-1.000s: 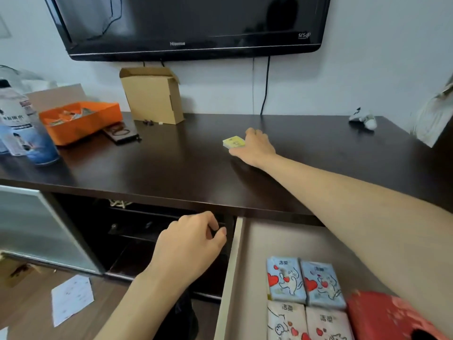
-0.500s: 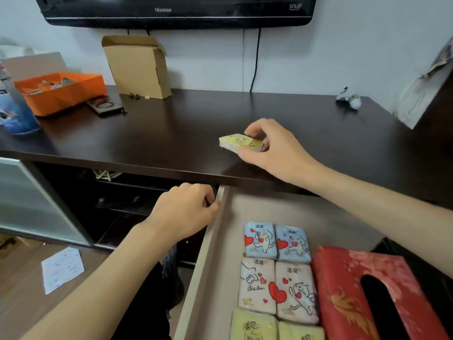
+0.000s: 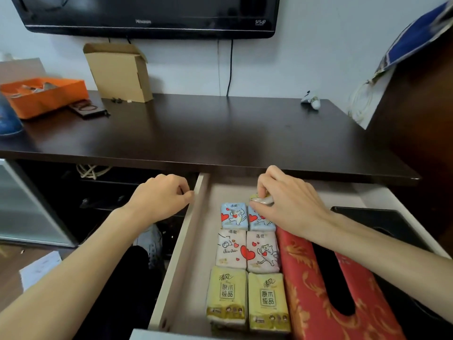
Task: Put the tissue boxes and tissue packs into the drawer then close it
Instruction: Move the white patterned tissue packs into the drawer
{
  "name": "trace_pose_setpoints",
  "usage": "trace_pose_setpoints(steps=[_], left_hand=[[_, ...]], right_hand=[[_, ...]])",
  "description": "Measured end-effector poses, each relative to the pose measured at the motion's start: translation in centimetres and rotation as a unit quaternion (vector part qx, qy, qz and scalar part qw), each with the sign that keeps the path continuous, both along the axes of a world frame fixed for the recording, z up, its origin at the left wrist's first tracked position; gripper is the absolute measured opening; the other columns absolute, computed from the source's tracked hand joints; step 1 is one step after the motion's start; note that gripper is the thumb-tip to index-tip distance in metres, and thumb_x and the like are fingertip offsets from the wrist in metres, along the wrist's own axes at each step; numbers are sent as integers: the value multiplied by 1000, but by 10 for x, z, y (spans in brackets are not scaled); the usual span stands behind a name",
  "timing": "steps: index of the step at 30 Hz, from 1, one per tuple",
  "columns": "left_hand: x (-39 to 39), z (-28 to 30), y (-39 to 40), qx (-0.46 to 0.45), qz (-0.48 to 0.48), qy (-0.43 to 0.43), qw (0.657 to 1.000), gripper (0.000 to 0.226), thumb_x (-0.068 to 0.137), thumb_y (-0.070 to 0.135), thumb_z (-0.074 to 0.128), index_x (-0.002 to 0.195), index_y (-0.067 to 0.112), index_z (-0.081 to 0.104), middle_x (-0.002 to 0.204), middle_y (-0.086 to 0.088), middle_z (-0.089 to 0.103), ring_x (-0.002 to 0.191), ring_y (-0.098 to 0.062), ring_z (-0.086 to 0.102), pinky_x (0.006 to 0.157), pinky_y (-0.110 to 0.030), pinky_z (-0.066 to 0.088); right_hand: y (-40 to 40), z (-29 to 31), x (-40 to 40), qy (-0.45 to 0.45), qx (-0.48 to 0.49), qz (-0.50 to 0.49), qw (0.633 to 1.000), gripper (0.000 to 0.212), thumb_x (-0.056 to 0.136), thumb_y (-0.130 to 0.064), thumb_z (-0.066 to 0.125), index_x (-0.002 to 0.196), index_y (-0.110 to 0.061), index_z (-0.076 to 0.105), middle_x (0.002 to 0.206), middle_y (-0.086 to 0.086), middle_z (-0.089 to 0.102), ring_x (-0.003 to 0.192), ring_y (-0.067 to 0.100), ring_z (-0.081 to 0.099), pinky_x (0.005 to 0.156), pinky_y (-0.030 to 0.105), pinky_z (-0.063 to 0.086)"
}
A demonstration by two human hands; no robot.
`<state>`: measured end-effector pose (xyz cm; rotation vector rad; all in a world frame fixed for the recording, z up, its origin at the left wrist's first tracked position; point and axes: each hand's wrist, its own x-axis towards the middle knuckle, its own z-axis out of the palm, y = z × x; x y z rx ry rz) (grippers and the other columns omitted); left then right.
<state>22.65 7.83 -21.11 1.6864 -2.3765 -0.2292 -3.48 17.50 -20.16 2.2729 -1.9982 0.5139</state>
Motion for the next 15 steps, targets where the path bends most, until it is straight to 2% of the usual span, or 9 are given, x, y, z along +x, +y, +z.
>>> trace_pose_setpoints(steps=[4, 8, 11, 15], left_hand=[[9, 0, 3, 3, -4, 7, 1000, 24, 93, 51, 52, 94, 35, 70, 82, 11, 70, 78, -14, 66, 72, -34, 57], [15, 2, 3, -18, -8, 25, 999, 25, 93, 51, 52, 93, 34, 71, 80, 13, 69, 77, -13, 65, 66, -30, 52], [17, 2, 4, -30, -8, 29, 999, 25, 93, 51, 53, 94, 34, 71, 80, 17, 66, 79, -14, 64, 66, -30, 47], [16, 3, 5, -31, -15, 36, 999, 24, 93, 50, 53, 95, 34, 72, 81, 18, 66, 81, -14, 65, 68, -31, 49]], right_hand=[[6, -8, 7, 45, 39, 3, 998, 32, 93, -57, 57, 84, -28, 43, 95, -10, 42, 69, 19, 47, 61, 37, 29], [16, -19, 8, 103, 26, 17, 994, 34, 94, -62, 51, 86, -29, 44, 90, -11, 43, 71, 17, 41, 58, 36, 25], [15, -19, 6, 93, 31, 23, 995, 29, 94, -57, 49, 85, -30, 46, 85, -13, 47, 81, 14, 43, 60, 35, 27], [15, -20, 2, 65, 45, 28, 996, 24, 96, -51, 51, 85, -29, 52, 83, -15, 52, 88, 12, 44, 63, 33, 31]])
